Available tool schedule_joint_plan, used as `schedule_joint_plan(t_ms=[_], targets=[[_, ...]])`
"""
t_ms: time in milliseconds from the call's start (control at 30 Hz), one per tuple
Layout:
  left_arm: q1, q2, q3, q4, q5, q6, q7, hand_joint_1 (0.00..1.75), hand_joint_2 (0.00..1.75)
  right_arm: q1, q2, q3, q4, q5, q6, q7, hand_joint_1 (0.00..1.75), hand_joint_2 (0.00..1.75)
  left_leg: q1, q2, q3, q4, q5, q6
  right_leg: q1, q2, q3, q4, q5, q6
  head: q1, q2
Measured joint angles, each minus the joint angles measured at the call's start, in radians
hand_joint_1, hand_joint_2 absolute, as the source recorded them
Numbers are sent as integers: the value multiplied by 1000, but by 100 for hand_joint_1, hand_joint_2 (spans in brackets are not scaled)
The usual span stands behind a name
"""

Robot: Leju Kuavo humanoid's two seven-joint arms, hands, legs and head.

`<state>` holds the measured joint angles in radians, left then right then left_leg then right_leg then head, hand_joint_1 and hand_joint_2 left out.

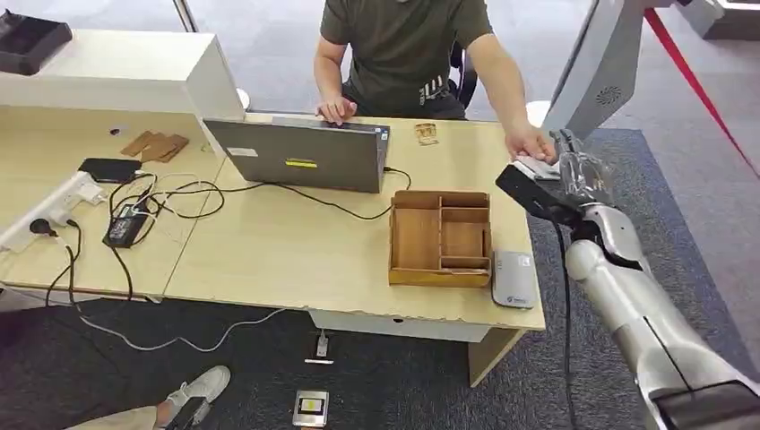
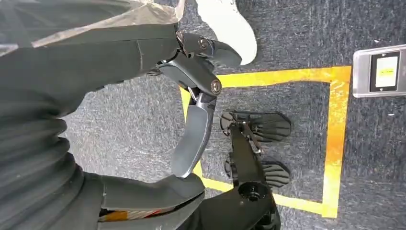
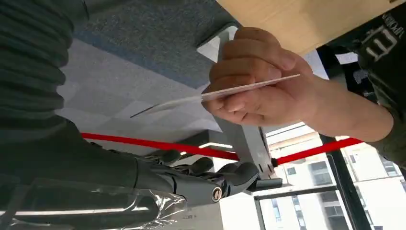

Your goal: Pass the card to the sensor for recognition and then transmit it.

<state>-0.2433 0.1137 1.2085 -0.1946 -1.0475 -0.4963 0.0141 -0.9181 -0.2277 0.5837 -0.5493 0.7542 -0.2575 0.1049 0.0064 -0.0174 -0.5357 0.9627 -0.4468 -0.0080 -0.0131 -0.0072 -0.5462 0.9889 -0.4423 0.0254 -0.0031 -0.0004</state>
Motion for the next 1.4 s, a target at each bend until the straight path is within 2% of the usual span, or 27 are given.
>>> schedule_joint_plan(t_ms=[33, 67, 133, 300, 367, 800, 1133, 1400], targets=[[1, 0, 0, 0, 3, 0, 0, 0, 175, -1, 3, 5, 9, 4, -2, 0, 94, 175, 0, 0, 0, 0, 0, 0, 0, 0, 0, 0, 0, 0, 0, 0], [2, 0, -2, -1, 5, 0, 0, 0, 175, -3, 5, 11, 16, 8, -2, 1, 166, 175, 0, 0, 0, 0, 0, 0, 0, 0, 0, 0, 0, 0, 0, 0], [3, 0, -5, -2, 8, 0, 0, 0, 175, -7, 9, 21, 29, 16, 0, 3, 173, 175, 0, 0, 0, 0, 0, 0, 0, 0, 0, 0, 0, 0, 0, 0], [10, 0, -8, -2, 20, 0, -1, 0, 175, -14, 15, 40, 62, 25, 3, 4, 169, 175, 0, 0, 0, 0, 0, 0, 0, 0, 0, 0, 0, 0, 0, 0], [12, 0, -11, -3, 25, 0, -2, 0, 175, -15, 18, 43, 71, 27, 1, 3, 175, 175, 0, 0, 0, 0, 0, 0, 0, 0, 0, 0, 0, 0, 0, 0], [20, 0, -17, -8, 45, 0, -3, 0, 175, -32, 27, 57, 100, 32, -13, -1, 175, 175, 0, 0, 0, 0, 0, 0, 0, 0, 0, 0, 0, 0, 0, 0], [29, 1, -22, -9, 79, 0, -6, 0, 175, -2, 24, 5, 84, -176, -16, -145, 175, 175, 0, 0, 1, 0, 0, 0, 0, 0, 0, 0, 0, 0, 0, 0], [38, 2, -24, -9, 113, 0, -11, 0, 175, 118, 11, -39, 28, -270, -9, -165, 175, 175, 0, 0, 1, 0, 0, 0, 0, 0, 0, 0, 0, 0, 0, 0]])
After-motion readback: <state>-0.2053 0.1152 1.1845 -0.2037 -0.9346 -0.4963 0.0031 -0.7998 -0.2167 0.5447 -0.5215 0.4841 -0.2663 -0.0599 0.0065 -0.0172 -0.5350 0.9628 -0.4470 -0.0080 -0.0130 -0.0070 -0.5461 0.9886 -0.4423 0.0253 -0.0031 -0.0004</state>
